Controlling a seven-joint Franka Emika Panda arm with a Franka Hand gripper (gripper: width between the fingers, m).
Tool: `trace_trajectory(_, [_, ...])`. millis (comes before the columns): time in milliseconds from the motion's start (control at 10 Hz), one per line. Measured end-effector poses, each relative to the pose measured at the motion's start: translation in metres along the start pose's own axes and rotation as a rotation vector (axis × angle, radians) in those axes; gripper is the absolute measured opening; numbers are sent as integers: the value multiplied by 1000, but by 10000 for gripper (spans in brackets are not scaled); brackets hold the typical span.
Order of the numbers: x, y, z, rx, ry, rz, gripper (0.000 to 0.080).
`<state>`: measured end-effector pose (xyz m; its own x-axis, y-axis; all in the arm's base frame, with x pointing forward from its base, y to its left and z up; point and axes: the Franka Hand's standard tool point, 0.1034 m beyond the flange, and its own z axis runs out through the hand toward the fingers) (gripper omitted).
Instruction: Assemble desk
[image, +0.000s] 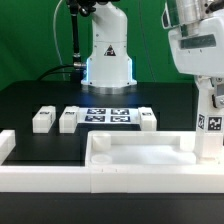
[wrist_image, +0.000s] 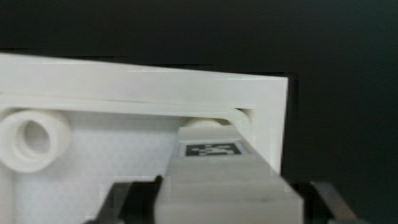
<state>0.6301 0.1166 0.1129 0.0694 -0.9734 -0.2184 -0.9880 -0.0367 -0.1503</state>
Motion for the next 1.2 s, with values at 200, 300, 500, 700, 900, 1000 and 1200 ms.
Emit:
trace_trajectory(200, [0,1,0,-9,-2,-64,301])
trace_trajectory(300, [1,-1,-2,-24,-8,-104,493])
trace_trajectory(500, [0,-3,-3,-22,-10,-224,618])
trace_trajectory(700, [0,-3,-3,-22,-11,-363,644])
trace_trajectory(900, [1,0,-4,-62,-3,-610,648])
trace_trajectory(1000, [1,-4,-6,-83,20,-737,649])
trace_trajectory(1200, [-1,-5,-9,-117,72,-937,649])
